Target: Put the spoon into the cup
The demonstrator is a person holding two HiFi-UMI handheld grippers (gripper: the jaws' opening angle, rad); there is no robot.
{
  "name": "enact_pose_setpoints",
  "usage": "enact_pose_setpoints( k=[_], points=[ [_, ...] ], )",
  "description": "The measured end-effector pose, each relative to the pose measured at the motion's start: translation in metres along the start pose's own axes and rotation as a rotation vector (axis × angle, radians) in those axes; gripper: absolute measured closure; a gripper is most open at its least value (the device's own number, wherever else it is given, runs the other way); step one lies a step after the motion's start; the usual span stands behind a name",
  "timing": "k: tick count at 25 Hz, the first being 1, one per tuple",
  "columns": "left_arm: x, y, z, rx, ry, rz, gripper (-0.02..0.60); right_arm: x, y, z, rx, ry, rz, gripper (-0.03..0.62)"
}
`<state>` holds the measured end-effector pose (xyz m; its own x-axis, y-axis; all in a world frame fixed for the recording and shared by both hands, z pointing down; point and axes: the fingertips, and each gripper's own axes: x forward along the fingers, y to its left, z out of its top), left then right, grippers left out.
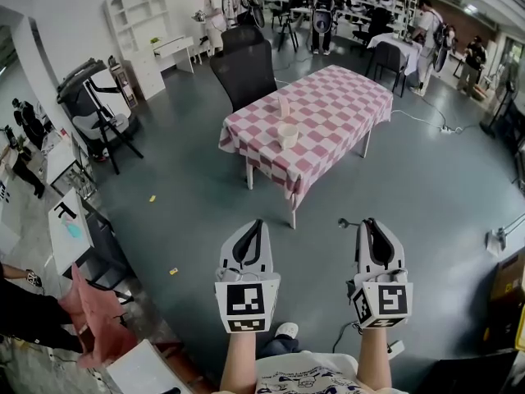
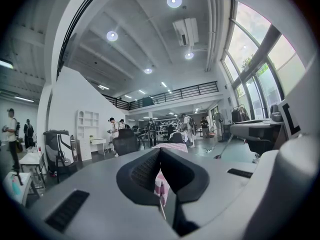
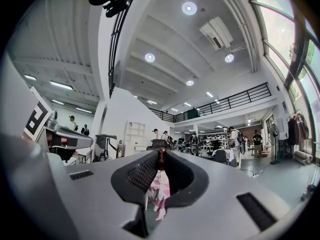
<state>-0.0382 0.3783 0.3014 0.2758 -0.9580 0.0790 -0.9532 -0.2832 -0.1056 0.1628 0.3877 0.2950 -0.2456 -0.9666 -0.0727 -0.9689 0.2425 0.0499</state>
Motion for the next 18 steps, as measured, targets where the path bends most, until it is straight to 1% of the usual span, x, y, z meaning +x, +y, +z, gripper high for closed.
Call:
enact_pose_setpoints(
  k=[10, 14, 18],
  points=[
    [0.049, 0.049, -0.014, 0.001, 0.003, -0.018, 0.568, 0.057, 0.017, -0.019, 0.023, 0.012, -0.035, 0.542],
    [0.065, 0.058, -0.017, 0.000, 0.012, -0.027, 0.568, 0.075, 0.016, -0.024, 0.025, 0.027, -0.040, 0.542],
    [0.087, 0.064, -0.021, -0.013, 0.017, -0.021, 0.568, 0.097, 0.009, -0.029, 0.032, 0.034, -0.041, 0.542]
  ],
)
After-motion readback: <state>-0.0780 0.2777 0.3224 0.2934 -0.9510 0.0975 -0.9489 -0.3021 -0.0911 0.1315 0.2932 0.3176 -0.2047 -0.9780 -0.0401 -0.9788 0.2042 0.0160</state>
